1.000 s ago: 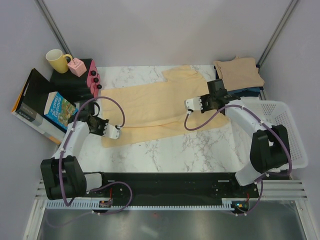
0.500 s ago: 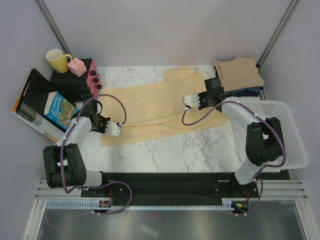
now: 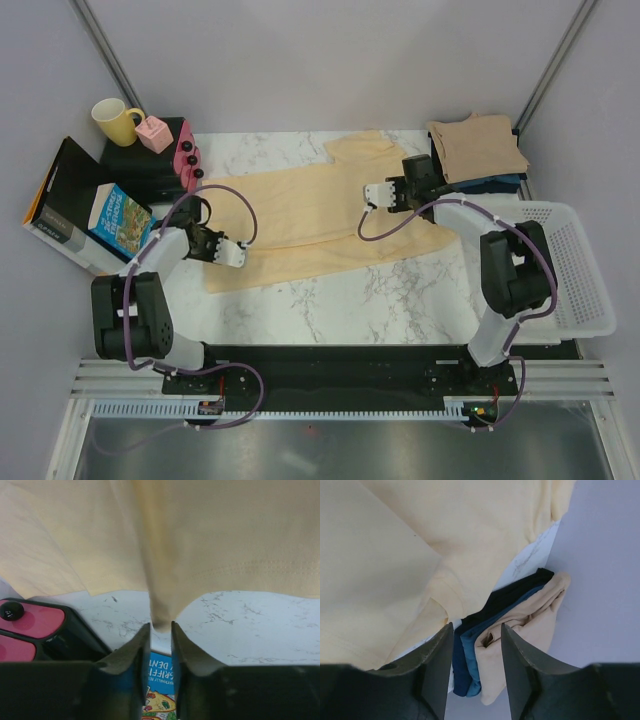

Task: Fold and stack the t-shirts
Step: Fold the tshirt

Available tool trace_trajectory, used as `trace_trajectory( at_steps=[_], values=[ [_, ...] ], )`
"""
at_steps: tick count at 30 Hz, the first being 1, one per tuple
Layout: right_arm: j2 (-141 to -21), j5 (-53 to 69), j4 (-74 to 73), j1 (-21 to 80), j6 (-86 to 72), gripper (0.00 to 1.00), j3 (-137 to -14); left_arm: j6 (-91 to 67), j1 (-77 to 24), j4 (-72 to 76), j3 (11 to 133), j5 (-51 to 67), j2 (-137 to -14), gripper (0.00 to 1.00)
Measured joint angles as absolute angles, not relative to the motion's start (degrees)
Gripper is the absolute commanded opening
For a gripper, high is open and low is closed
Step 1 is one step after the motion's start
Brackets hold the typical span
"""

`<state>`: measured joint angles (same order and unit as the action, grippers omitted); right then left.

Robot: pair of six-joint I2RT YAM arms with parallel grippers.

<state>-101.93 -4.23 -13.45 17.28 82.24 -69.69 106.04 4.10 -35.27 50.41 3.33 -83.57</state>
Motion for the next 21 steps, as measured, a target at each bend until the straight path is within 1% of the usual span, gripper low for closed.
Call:
trace_trajectory(
  at_steps=[1,2,5,6,9,11,15,17,21],
  values=[
    [-102.3,-5.1,-12.3,17.4,81.9,0.53,-69.7,105.9,4.1,-35.0,50.4,3.0,-83.8,0.52],
    [-102.6,-5.8,-11.3,17.5,81.6,0.54,-69.7,105.6,4.1,-34.7,50.4,2.5,-84.1,0.66],
    [-102.8,-7.7,-9.4,17.5,80.6,0.54,-69.7,104.3,4.1,-33.3,50.4,0.2,-85.3,0.67],
    [-102.7,-8.0,-9.2,17.5,80.3,0.53,-69.7,103.9,4.1,-32.4,50.4,-0.7,-85.7,0.68],
    [-102.0,-8.1,-10.5,17.5,79.7,0.5,-69.7,102.4,4.1,-29.2,50.4,-3.5,-86.4,0.7],
    [-100.3,-7.0,-14.3,17.5,79.5,0.47,-69.7,101.6,4.1,-28.0,50.4,-4.1,-86.3,0.71],
    [-94.3,-2.1,-25.3,17.5,80.7,0.45,-69.7,100.7,4.1,-26.9,50.4,-3.9,-85.1,0.72],
    [-91.2,0.5,-30.5,17.6,81.4,0.42,-69.6,100.4,4.0,-26.7,50.4,-3.6,-83.3,0.72],
    [-88.7,4.3,-36.0,18.5,81.6,0.39,-67.9,100.3,3.6,-26.1,50.0,-2.6,-79.9,0.72]
  ],
)
